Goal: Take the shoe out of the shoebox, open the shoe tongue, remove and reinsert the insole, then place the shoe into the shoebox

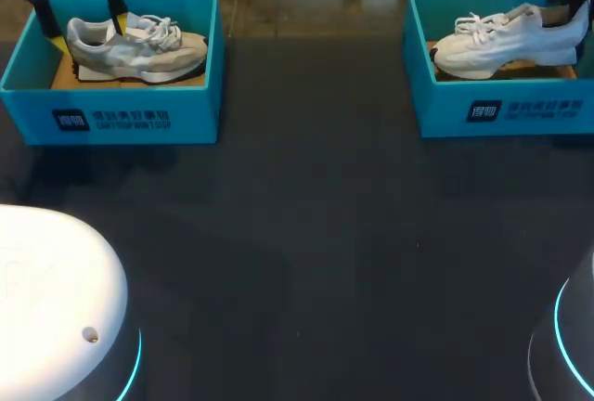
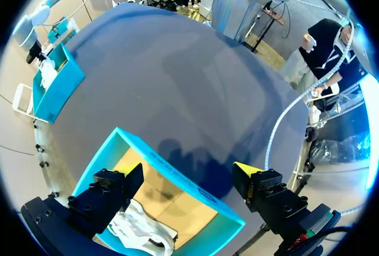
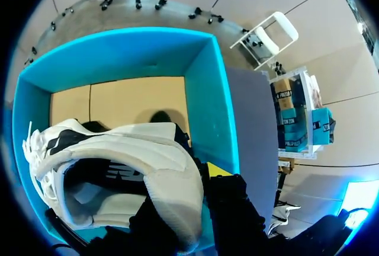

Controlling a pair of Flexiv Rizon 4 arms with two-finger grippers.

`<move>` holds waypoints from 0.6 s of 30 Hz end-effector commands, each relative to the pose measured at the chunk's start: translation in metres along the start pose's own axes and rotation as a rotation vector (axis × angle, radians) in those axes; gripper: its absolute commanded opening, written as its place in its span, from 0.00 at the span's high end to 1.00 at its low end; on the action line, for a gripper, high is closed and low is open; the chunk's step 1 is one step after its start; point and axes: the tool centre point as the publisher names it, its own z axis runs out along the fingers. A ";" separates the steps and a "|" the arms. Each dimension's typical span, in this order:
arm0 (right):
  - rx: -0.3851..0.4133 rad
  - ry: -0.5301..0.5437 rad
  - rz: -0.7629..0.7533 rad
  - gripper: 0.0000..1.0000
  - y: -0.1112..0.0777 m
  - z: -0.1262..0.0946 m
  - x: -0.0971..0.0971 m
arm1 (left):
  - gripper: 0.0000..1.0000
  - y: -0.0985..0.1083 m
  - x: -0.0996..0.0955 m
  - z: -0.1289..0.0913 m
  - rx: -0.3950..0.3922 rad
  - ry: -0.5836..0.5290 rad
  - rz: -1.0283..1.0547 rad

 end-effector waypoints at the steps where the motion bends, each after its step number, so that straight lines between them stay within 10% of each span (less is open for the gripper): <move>1: 0.001 0.007 0.009 1.00 -0.011 0.000 -0.004 | 0.00 0.000 0.000 0.000 -0.002 0.002 0.000; 18: -0.019 0.046 0.020 1.00 -0.056 0.008 -0.004 | 0.00 0.000 0.000 0.000 -0.002 0.002 0.000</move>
